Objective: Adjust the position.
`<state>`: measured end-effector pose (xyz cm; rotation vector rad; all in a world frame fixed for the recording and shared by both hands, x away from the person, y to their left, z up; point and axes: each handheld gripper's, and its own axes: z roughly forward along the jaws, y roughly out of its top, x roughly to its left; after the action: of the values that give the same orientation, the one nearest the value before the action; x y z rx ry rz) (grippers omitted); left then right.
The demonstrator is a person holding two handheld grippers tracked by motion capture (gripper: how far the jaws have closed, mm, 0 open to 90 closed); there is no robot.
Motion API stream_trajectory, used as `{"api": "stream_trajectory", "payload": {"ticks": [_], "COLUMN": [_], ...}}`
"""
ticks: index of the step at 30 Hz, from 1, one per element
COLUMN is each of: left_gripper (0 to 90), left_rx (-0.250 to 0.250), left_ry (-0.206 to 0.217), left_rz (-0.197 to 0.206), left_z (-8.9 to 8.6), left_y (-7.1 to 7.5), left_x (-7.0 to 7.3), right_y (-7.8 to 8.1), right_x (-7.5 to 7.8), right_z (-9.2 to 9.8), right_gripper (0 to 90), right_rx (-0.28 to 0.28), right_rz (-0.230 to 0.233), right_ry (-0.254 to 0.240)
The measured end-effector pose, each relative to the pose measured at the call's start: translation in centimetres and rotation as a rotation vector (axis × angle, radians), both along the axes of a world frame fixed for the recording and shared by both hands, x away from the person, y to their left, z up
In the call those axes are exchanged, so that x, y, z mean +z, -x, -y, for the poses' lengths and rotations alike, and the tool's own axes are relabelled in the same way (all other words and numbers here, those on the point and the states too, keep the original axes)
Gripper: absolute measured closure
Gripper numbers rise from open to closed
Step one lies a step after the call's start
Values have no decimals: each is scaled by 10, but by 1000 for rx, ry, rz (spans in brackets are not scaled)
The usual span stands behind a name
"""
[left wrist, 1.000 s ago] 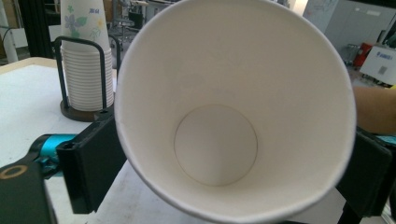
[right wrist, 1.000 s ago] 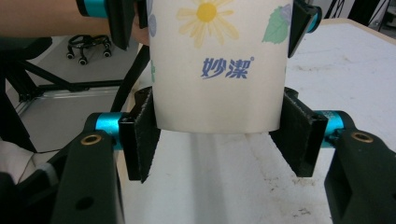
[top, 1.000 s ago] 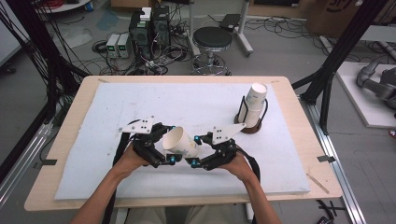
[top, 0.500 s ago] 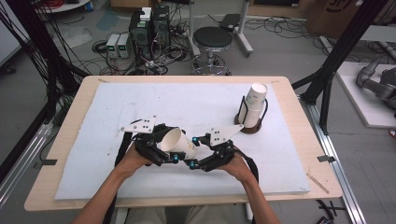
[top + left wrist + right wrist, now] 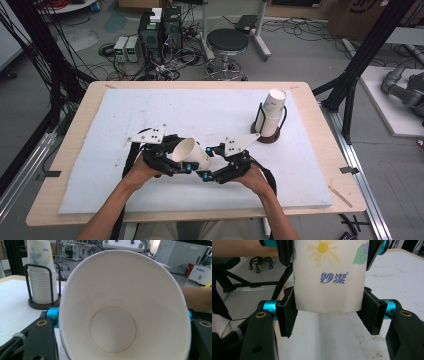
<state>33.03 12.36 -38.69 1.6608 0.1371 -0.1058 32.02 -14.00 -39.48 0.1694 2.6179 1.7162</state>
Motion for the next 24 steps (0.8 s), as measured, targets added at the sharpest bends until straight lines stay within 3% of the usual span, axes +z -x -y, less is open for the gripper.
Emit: {"api": "stream_trajectory", "payload": {"ticks": [8,10,13,15,24], "left_gripper": [307,307,307,307,307], "left_rx": [-2,2,3,4,38], "left_ry": [-15,-16,-17,-23,-53], "left_rz": [5,5,7,9,17], "left_z": [1,1,0,0,-6], "left_y": [1,0,0,1,1], "left_x": [0,0,0,0,4], "right_y": [0,2,2,2,2], "right_x": [-1,-1,0,0,-2], "right_z": [-1,-4,-5,-5,-4], "right_gripper": [358,246,178,168,165], "right_rx": [1,0,-7,-17,-30], "right_rz": [18,13,16,-3,-1], "right_ry": [11,31,26,35,52]}}
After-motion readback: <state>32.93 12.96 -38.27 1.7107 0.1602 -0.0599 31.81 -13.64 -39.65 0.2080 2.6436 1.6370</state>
